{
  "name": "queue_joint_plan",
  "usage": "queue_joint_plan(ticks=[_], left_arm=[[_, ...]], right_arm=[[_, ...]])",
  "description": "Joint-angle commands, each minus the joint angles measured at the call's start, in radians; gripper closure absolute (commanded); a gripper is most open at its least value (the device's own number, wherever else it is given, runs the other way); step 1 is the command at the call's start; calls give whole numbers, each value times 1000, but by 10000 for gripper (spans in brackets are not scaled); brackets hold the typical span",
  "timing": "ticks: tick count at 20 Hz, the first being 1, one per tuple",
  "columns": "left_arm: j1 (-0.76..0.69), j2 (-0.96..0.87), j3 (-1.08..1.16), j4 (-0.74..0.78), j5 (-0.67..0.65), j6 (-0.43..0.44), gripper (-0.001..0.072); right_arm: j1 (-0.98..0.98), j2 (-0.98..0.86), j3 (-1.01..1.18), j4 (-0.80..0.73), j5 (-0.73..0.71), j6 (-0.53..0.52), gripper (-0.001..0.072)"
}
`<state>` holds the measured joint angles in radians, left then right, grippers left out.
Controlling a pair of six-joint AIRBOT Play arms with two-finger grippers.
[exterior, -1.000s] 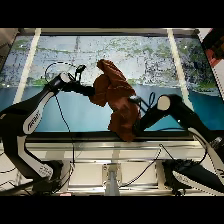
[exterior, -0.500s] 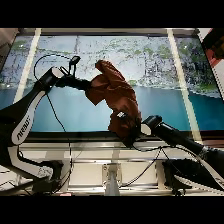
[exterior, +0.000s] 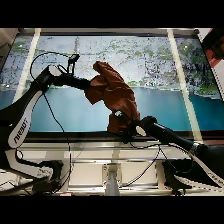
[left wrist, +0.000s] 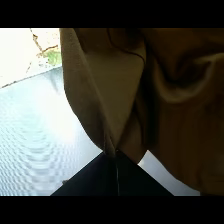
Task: Fold the clothes and pants, and hang the long-sleeved shirts on hangers.
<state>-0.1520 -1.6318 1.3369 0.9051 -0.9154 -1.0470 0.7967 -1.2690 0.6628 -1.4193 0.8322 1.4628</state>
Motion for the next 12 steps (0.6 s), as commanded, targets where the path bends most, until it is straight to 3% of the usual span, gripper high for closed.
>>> queue_joint_plan(ticks=[1, 5, 8, 12], left_arm=[[13, 14, 1, 4, -9, 1, 687], [92, 106, 1, 89, 8, 0, 688], [187, 223, 1, 161, 5, -28, 688], [301, 352, 1, 236, -145, -42, 688]], right_arm=[[1, 24, 33, -29, 126, 22, 697], [-59, 148, 119, -132, 172, 135, 697], [-178, 251, 195, -143, 192, 163, 697], [-355, 356, 314, -143, 142, 187, 697]])
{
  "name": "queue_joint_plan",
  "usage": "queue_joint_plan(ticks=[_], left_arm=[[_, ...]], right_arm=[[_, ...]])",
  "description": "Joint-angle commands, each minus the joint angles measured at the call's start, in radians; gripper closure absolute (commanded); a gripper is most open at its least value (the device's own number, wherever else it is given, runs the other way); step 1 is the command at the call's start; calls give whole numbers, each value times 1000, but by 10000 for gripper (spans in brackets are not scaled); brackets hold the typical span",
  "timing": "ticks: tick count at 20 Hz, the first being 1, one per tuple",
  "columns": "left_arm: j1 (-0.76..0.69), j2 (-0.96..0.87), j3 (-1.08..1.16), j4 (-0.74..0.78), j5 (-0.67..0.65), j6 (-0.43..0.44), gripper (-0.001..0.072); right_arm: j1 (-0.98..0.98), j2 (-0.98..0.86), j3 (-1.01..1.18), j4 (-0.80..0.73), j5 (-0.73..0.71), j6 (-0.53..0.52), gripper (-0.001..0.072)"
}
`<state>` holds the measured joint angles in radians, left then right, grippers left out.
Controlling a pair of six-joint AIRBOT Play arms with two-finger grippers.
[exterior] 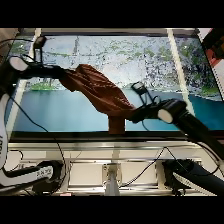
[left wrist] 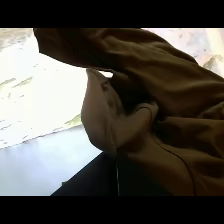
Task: Fold the clothes and pants, and hang the long-sleeved shirts on hangers.
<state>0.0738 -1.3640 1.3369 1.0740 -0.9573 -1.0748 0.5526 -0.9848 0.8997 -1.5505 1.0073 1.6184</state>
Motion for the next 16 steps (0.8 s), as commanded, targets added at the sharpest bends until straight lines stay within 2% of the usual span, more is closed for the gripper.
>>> queue_joint_plan(ticks=[1, 3, 5, 8, 10, 16], left_arm=[[100, 104, 1, 74, -174, -18, 688], [137, 121, 1, 82, -328, -18, 688], [160, 121, 0, 108, -425, -22, 688], [166, 121, 0, 198, -435, -75, 687], [166, 121, 0, 200, -435, -101, 688], [165, 188, 2, 66, -399, -107, 687]], right_arm=[[-156, 84, 103, -12, -64, 44, 697], [-234, 89, 140, -9, -138, 72, 697], [-299, 86, 143, -9, -233, 97, 697], [-395, 66, 143, -6, -305, 136, 697], [-443, 51, 142, 1, -322, 150, 697], [-451, 92, 185, 10, -267, 133, 697]])
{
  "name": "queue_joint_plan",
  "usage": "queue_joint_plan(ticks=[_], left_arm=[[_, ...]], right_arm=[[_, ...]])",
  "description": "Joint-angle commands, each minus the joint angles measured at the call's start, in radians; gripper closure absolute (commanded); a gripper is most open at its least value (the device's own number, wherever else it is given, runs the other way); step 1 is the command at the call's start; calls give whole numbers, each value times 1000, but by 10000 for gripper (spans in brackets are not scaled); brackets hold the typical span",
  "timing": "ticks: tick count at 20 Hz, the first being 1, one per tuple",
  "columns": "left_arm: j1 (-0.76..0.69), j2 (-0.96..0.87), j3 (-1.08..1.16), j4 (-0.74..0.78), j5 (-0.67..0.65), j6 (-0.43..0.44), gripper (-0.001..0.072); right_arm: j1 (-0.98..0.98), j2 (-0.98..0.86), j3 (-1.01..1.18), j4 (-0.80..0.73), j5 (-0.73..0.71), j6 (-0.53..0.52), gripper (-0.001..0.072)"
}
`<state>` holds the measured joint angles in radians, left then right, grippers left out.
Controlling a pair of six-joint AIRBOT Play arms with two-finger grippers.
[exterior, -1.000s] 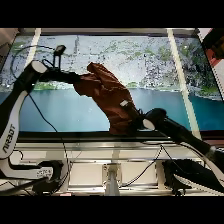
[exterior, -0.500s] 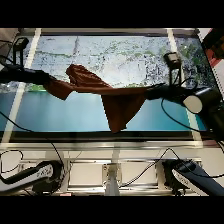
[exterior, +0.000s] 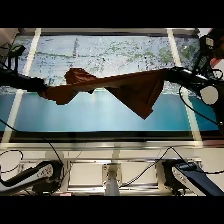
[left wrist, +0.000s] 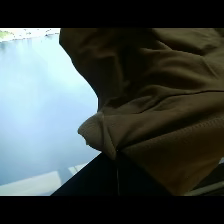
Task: Fold the clothes and pants, and hang the long-sleeved shirts on hangers.
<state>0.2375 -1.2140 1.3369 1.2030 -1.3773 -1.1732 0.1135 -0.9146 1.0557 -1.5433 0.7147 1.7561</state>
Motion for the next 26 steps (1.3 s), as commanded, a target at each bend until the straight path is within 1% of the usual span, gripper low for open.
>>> queue_joint_plan(ticks=[1, 2, 3, 5, 6, 7, 9, 11, 14, 17, 20, 21, 23, 25, 26], left_arm=[[2, 76, 2, -97, 54, -9, 688], [2, 121, 2, -129, 103, -8, 687], [2, 168, 2, -161, 159, -9, 687], [2, 280, 2, -221, 314, -8, 687], [2, 343, 2, -240, 406, -9, 687], [2, 408, 2, -243, 504, -8, 687], [2, 532, 2, -243, 675, -9, 687], [2, 643, 2, -242, 779, -5, 687], [2, 799, 2, -242, 837, 3, 687], [2, 939, 2, -233, 894, 16, 687], [2, 1009, 2, -203, 974, 29, 688], [2, 1013, 2, -188, 977, 28, 688], [2, 993, 1, -186, 948, 28, 688], [2, 941, 0, -186, 879, 22, 688], [2, 905, 0, -187, 829, -3, 688]], right_arm=[[-12, 35, 61, 6, 63, -41, 697], [-12, 48, 104, 25, 117, -95, 697], [-12, 62, 157, 56, 188, -180, 697], [-11, 87, 275, 156, 348, -371, 697], [-12, 99, 338, 204, 425, -441, 697], [-12, 111, 395, 234, 483, -471, 697], [-12, 144, 502, 267, 562, -472, 697], [-12, 184, 586, 308, 623, -472, 697], [-12, 251, 675, 476, 706, -470, 697], [-12, 323, 732, 672, 705, -463, 697], [-14, 364, 773, 688, 671, -446, 697], [-14, 369, 774, 682, 646, -446, 697], [-14, 355, 773, 623, 592, -446, 697], [-14, 313, 764, 570, 572, -446, 697], [-14, 286, 751, 559, 577, -446, 697]])
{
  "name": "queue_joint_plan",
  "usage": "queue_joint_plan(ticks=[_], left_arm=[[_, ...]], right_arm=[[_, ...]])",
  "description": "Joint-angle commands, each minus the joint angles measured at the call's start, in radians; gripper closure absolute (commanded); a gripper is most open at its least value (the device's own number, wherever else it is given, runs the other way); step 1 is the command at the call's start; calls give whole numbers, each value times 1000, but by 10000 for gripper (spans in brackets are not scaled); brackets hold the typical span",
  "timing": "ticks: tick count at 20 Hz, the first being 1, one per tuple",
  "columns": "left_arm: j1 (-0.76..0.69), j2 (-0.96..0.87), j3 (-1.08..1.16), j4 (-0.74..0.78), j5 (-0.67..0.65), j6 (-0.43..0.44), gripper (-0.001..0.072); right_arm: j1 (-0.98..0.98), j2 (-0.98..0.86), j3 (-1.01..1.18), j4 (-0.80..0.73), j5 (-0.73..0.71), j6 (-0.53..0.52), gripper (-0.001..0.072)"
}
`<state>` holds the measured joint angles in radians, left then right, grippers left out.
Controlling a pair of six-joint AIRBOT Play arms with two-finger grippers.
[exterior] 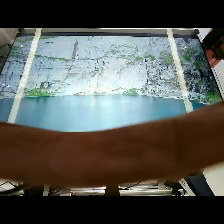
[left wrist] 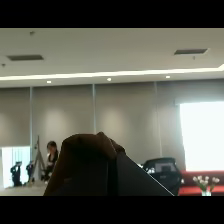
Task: Fold the clothes and pants, and hang the long-sleeved shirts on hangers.
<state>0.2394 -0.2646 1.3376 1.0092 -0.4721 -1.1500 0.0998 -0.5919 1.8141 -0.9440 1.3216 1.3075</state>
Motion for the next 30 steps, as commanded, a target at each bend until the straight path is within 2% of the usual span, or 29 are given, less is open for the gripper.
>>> queue_joint_plan(ticks=[1, 3, 5, 7, 8, 12, 14, 18, 22, 28, 29, 30], left_arm=[[0, -92, -1, 6, -147, -72, 688], [-1, -209, -1, -18, -319, -123, 688], [-1, -356, -1, -97, -466, -122, 687], [-4, -525, -1, -180, -533, -108, 687], [-17, -614, -1, -216, -539, -63, 687], [-130, -915, -1, -244, -450, 244, 687], [-194, -1025, -1, -243, -380, 304, 687], [-297, -1161, -1, -243, -182, 306, 687], [-329, -1226, -1, -245, -56, 305, 687], [-330, -1247, -1, -243, 34, 305, 678], [-330, -1249, -1, -243, 35, 305, 677], [-330, -1249, -1, -243, 35, 305, 652]], right_arm=[[0, -71, -31, -48, -19, 4, 697], [0, -146, -90, -48, 34, 4, 697], [0, -238, -161, -55, 94, 4, 697], [0, -334, -234, -80, 102, 3, 696], [0, -384, -261, -98, 96, 2, 697], [0, -607, -305, -198, -12, -2, 697], [0, -702, -305, -219, -127, -2, 696], [0, -859, -305, -221, -383, -1, 696], [0, -946, -305, -244, -575, 0, 697], [-9, -976, -304, -277, -767, 0, 692], [-14, -975, -304, -276, -781, 0, 547], [-15, -975, -304, -275, -785, 0, 225]])
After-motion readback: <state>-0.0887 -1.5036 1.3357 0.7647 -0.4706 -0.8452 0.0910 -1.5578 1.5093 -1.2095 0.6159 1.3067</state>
